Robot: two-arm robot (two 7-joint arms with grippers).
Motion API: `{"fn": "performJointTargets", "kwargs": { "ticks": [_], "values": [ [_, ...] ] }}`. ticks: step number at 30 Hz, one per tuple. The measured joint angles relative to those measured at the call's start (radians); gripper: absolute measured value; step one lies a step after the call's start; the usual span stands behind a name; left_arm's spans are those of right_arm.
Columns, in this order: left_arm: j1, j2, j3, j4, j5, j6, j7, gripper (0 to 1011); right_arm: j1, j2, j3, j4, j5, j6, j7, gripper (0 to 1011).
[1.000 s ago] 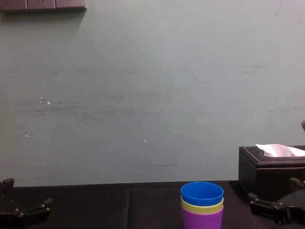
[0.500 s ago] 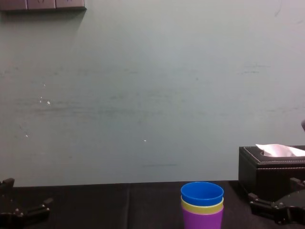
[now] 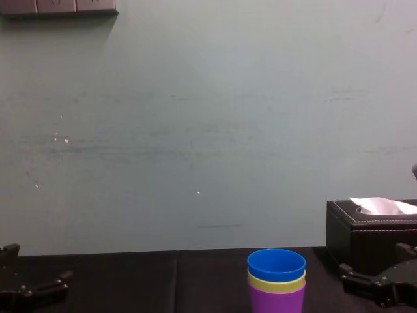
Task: Stack the three plastic cups sequentially using one hand.
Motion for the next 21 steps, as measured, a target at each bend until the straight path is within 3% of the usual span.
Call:
{"fn": "performJointTargets", "kwargs": {
  "ticks": [21],
  "values": [
    [0.0, 0.0, 0.0, 0.0, 0.0, 0.0, 0.0, 1011, 0.0, 0.0, 0.0, 0.0, 0.0, 0.0, 0.0, 1003]
  ]
}}
